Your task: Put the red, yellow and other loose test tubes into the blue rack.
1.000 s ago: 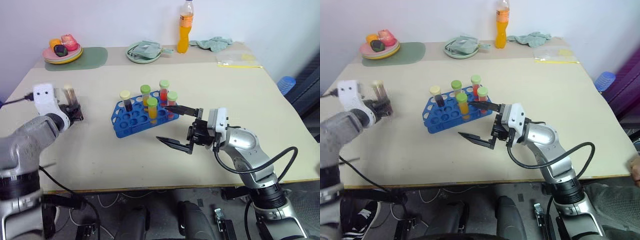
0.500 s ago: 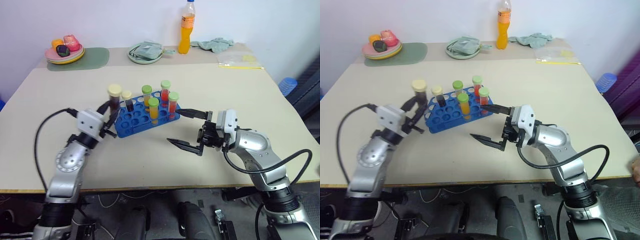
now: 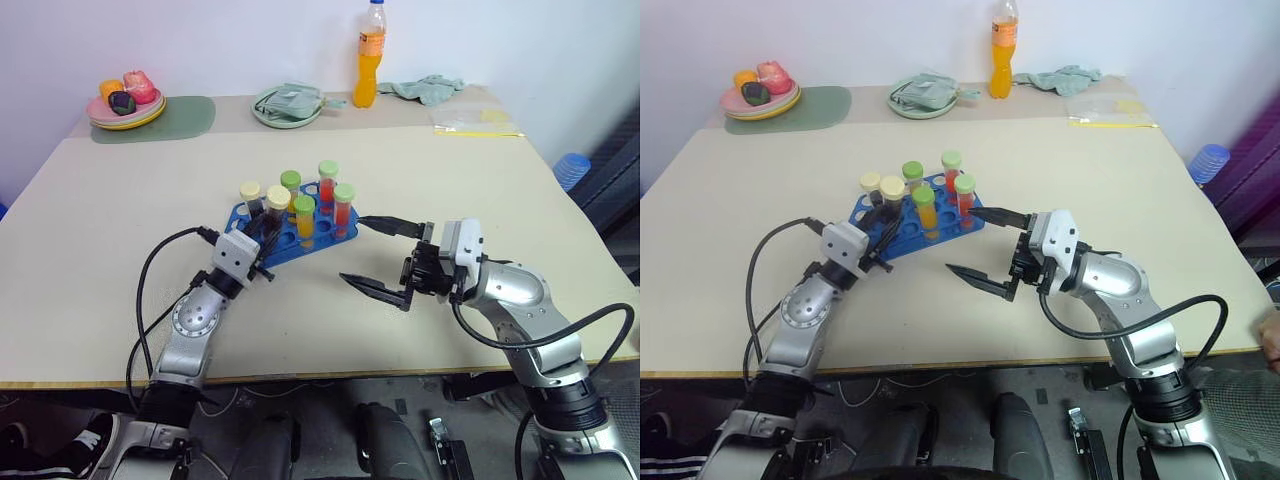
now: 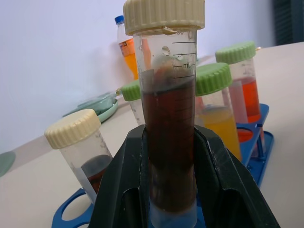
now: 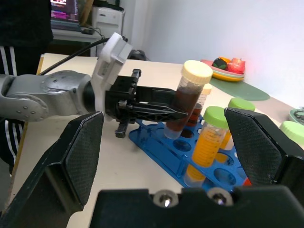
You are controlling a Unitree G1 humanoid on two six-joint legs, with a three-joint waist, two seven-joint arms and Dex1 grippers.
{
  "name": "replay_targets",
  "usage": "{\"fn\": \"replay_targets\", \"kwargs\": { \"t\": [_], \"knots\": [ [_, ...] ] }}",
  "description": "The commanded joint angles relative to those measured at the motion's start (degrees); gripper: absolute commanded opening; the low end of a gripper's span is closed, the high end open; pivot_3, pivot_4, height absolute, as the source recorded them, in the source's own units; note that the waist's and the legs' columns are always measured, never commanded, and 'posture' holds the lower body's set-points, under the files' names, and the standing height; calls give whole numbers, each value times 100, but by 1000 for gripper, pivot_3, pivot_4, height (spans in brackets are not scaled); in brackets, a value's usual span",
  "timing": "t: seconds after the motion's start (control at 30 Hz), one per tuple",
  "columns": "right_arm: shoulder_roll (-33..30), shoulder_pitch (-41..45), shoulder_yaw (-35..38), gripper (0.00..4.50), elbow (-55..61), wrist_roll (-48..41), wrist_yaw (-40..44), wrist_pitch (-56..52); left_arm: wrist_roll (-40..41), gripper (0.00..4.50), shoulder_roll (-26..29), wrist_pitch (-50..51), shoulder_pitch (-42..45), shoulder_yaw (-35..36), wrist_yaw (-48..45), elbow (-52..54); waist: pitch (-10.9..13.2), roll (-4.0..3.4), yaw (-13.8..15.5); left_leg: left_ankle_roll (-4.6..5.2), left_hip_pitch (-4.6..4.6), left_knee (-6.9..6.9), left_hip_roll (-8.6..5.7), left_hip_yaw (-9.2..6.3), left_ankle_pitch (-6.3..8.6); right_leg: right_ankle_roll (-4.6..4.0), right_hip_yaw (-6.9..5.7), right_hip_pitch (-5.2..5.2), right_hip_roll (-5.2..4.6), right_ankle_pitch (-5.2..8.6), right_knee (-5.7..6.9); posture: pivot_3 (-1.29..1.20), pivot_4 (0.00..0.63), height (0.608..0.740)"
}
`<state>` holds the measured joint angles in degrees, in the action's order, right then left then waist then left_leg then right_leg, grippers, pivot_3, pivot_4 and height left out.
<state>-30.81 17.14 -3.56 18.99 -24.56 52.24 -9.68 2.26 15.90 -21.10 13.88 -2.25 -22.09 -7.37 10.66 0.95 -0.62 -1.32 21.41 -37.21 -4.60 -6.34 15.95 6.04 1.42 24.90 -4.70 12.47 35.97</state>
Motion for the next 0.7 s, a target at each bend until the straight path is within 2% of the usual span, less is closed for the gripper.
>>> {"fn": "replay_targets", "kwargs": {
  "t": [0.03, 0.5, 0.7],
  "knots": [
    [-65, 40, 172, 4500, 229, 1, -57, 74, 9, 738, 21, -74, -248, -31, -72, 120, -1, -1, 6, 0, 0, 0, 0, 0, 0, 0, 0, 0, 0, 0, 0, 0, 150, 740],
    [-10, 101, 126, 4500, 105, 102, -58, 171, -37, 738, -65, 42, -15, 133, 174, -146, -4, -3, 8, 0, -7, -3, 0, -1, 0, 0, -2, -9, 1, 0, 1, 0, 150, 740],
    [10, 123, 115, 4500, 91, 128, -60, 205, 355, 738, -133, 295, -245, 107, -110, 1, -5, -5, 2, 0, -7, -3, 0, -2, 0, 0, -2, -9, 1, 0, 1, 0, 150, 740]
  ]
}}
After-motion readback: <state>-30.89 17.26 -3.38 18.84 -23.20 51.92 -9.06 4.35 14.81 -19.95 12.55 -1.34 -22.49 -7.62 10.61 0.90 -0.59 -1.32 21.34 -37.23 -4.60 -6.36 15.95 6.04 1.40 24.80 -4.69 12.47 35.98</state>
